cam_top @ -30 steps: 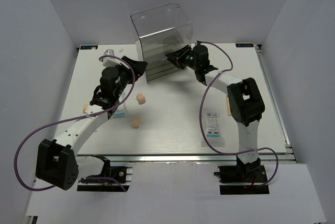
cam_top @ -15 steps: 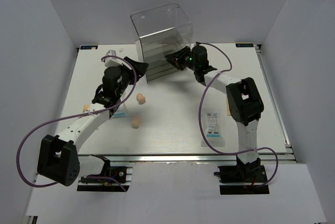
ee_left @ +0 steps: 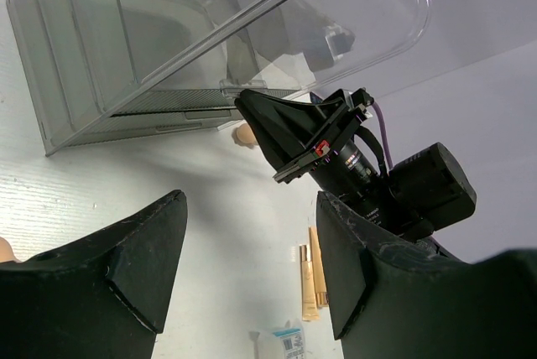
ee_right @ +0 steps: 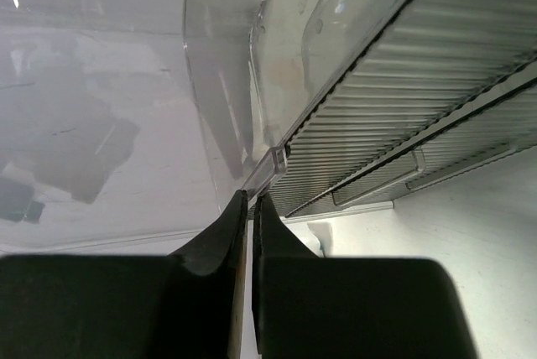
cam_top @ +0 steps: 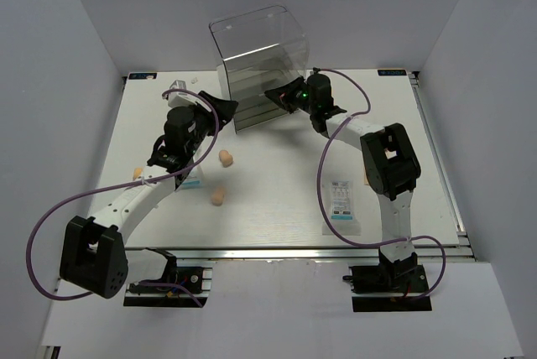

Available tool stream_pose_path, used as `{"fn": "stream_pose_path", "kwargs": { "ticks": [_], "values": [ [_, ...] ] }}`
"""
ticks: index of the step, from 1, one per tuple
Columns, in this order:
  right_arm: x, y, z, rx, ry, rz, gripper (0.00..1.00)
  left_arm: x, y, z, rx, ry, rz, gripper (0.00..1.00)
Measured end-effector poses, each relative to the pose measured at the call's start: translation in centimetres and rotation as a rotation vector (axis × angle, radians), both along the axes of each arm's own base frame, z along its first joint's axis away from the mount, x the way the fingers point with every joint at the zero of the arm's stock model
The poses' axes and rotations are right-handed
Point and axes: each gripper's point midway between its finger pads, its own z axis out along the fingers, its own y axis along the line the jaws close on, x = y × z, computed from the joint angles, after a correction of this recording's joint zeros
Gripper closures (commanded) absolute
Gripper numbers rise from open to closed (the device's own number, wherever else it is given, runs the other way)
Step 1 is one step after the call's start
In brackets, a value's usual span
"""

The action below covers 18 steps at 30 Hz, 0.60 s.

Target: Organize the makeup

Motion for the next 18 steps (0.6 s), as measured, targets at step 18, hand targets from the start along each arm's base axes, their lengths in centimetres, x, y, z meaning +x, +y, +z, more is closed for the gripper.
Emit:
{"fn": "stream_pose_path", "kwargs": {
  "ticks": [18],
  "values": [
    [-1.6, -0.8, 1.2, 0.027, -0.013, -0.002, 1.0, -0.3, -0.6, -0.2, -0.012, -0.011, -0.013, 0.27]
  ]
}}
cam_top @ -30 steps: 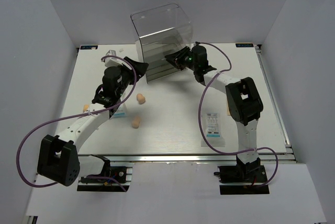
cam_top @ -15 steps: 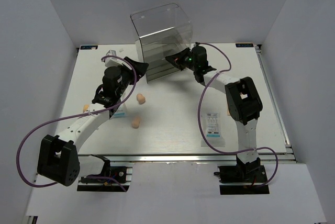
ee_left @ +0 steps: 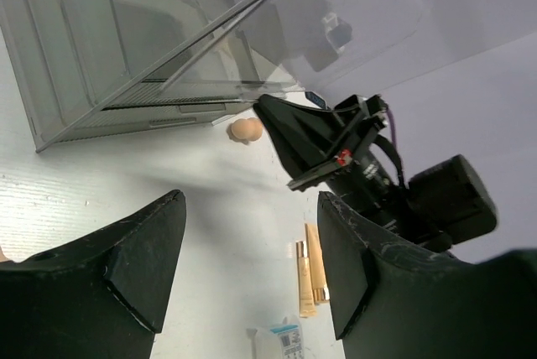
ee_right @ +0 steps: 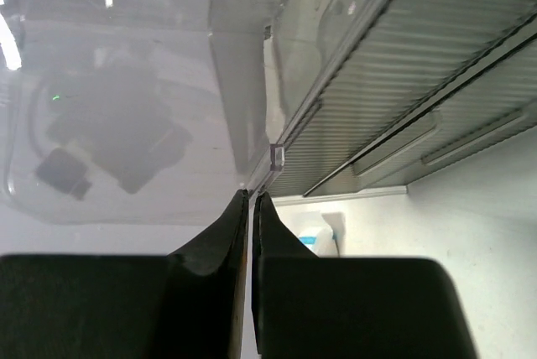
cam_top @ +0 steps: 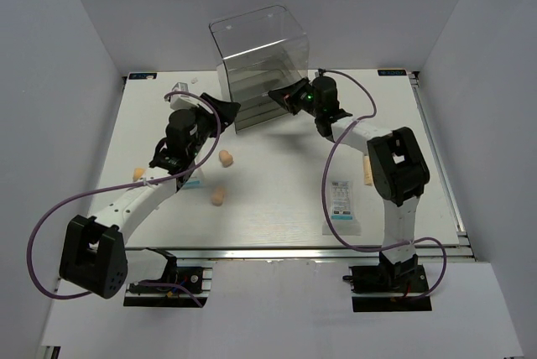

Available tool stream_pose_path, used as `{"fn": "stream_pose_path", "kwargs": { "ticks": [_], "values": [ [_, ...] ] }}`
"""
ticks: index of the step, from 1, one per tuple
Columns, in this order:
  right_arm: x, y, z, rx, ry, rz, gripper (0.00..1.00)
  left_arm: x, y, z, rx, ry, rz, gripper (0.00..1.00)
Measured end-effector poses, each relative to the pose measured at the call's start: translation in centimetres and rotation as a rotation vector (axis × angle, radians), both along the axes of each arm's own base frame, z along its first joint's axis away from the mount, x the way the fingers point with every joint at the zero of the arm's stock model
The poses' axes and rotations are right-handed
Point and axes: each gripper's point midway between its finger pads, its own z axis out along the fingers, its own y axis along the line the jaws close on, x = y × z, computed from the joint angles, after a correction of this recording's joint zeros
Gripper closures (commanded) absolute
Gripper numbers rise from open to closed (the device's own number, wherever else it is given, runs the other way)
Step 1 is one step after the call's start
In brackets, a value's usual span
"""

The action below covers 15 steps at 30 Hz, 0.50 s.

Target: Organize the makeup

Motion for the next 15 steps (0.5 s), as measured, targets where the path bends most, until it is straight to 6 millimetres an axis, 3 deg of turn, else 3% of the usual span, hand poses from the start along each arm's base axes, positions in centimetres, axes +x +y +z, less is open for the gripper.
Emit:
{"fn": "stream_pose_path", "kwargs": {
  "ticks": [9, 15],
  "values": [
    [-2.0, -1.0, 2.8, 0.004, -0.007, 0.001, 1.0, 0.2, 0.0, -0.4, 0.03, -0.011, -0.005, 0.24],
    [-3.5, -1.7, 5.6, 0.018, -0.034, 0.006, 1.0, 1.3, -0.5, -2.4, 0.084, 0.011, -0.017, 0.23]
  ]
}}
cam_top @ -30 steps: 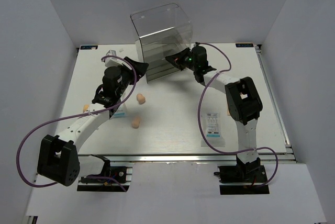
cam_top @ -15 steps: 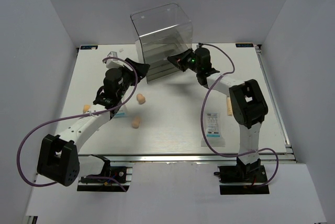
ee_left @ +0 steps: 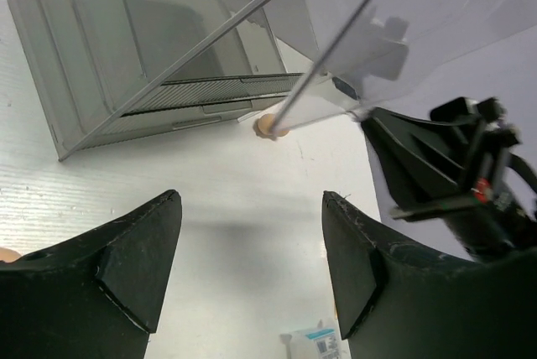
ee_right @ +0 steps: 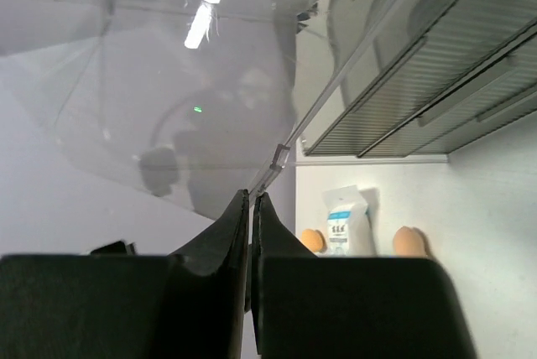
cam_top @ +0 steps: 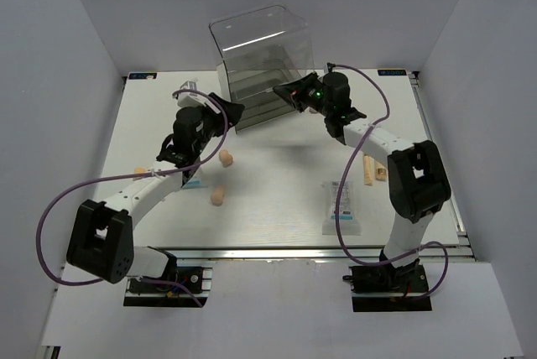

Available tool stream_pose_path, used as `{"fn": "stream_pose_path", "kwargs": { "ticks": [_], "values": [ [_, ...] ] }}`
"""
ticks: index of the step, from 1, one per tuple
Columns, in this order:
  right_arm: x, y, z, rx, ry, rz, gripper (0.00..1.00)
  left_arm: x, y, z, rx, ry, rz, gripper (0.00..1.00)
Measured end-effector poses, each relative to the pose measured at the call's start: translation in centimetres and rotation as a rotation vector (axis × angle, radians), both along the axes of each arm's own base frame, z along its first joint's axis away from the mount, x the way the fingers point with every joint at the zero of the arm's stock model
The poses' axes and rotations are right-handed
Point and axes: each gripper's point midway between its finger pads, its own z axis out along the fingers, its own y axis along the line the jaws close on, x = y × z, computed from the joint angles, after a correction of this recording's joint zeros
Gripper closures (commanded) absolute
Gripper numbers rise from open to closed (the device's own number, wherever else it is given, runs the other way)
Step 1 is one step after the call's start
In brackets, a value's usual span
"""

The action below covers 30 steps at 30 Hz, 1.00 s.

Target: Organize the makeup

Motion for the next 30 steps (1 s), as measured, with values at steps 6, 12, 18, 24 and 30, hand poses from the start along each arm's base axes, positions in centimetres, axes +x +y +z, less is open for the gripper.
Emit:
{"fn": "stream_pose_path", "kwargs": {
  "ticks": [6, 12, 18, 24, 30],
  "values": [
    [-1.1, -0.5, 2.6, 0.016, -0.032, 0.002, 1.0, 1.5, -1.1, 0.9, -0.002, -0.036, -0.031, 0.22],
    [-1.4, -0.6, 3.0, 0.016, -0.034, 0.002, 1.0, 2.9, -2.3, 3.8, -0.038, -0.117, -0.062, 0.22],
    [-1.4, -0.6, 3.0, 0.015, -0.032, 0.002, 1.0, 3.4, -3.0, 6.3, -0.081, -0.173, -0.082, 0.3],
    [-1.3, -0.8, 3.0, 0.012, -0.037, 0.0, 1.0, 4.3, -3.7, 5.5, -0.103, -0.158, -0.095, 0.39],
    [-2.2, -0.8, 3.3, 0.005, -0.056, 0.025, 0.63, 4.7, -4.9, 4.7, -0.152, -0.14, -0.139, 0.54]
  ]
}}
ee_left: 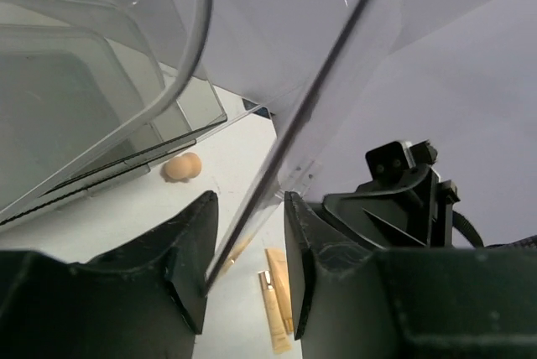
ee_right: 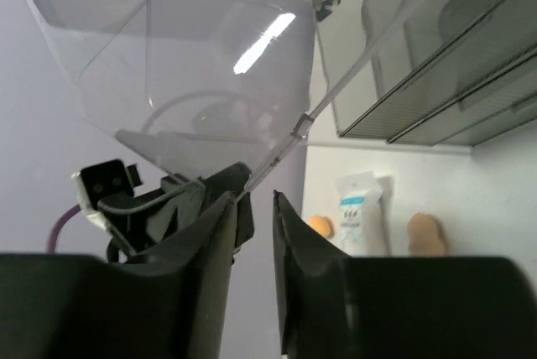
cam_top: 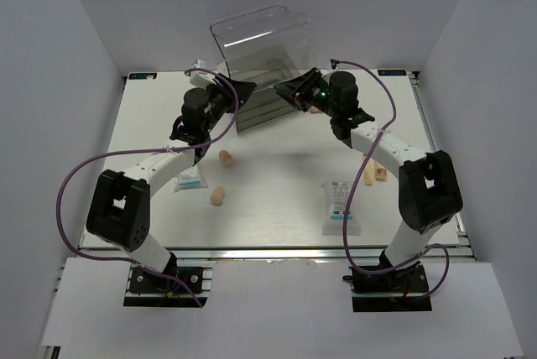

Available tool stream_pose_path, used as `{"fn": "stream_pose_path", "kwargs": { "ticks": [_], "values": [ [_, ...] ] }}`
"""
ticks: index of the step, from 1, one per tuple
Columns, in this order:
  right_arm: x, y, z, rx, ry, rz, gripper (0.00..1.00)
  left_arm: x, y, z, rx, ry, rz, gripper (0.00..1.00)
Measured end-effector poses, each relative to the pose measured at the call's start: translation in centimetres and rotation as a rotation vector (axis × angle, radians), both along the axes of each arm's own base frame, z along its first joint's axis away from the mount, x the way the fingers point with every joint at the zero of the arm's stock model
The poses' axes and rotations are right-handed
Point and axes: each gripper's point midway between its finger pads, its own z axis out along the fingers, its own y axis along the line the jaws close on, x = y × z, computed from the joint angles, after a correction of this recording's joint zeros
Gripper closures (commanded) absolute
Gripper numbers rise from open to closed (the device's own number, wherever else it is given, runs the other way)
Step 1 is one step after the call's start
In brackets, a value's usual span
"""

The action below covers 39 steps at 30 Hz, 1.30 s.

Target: Organize the makeup

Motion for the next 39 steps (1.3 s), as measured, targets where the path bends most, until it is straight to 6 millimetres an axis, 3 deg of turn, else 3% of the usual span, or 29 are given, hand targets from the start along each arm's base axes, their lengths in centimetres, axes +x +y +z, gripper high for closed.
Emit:
{"fn": "stream_pose_path", "kwargs": {
  "ticks": [2, 5, 10, 15, 19, 24, 28, 34, 39],
  "values": [
    [-0.6, 0.1, 0.2, -0.004, -0.011, 0.021, 0.52, 0.0, -0.1, 0.2, 0.0, -0.001, -0.01, 0.55],
    [-1.4, 0.1, 0.7, -0.009, -0.031, 0.052, 0.48, 0.0, -0.3, 1.3, -0.006, -0.024, -0.022, 0.55],
    [-3.0, -0.8, 1.4, -0.016, -0.054, 0.099, 0.47, 0.3, 0.0, 3.7, -0.009, -0.076, -0.025, 0.55],
    [-5.1, -4.2, 2.6, -0.063, -0.144, 0.152, 0.49, 0.5, 0.6, 6.2, -0.013, -0.118, -0.016, 0.54],
    [-7.8, -7.0, 4.2, -0.275, -0.484, 0.293, 0.5, 0.8, 1.1, 8.3, -0.027, -0.138, 0.0, 0.53],
    [-10.9, -7.4, 4.4, -0.711, -0.967, 0.501, 0.46, 1.2, 2.0, 11.3, -0.064, -0.161, 0.022, 0.53],
    [-11.9, -8.4, -0.1, -0.946, -1.07, 0.695, 0.38, 1.4, 2.6, 11.7, -0.098, -0.15, 0.027, 0.53],
    [-13.6, -13.0, -11.5, -1.175, -0.901, 1.005, 0.33, 1.4, 3.0, 11.9, -0.143, -0.128, 0.016, 0.53],
    [-14.8, -16.3, -15.2, -1.274, -0.828, 1.175, 0.28, 1.3, 3.0, 12.2, -0.175, -0.117, 0.002, 0.53]
  ]
}}
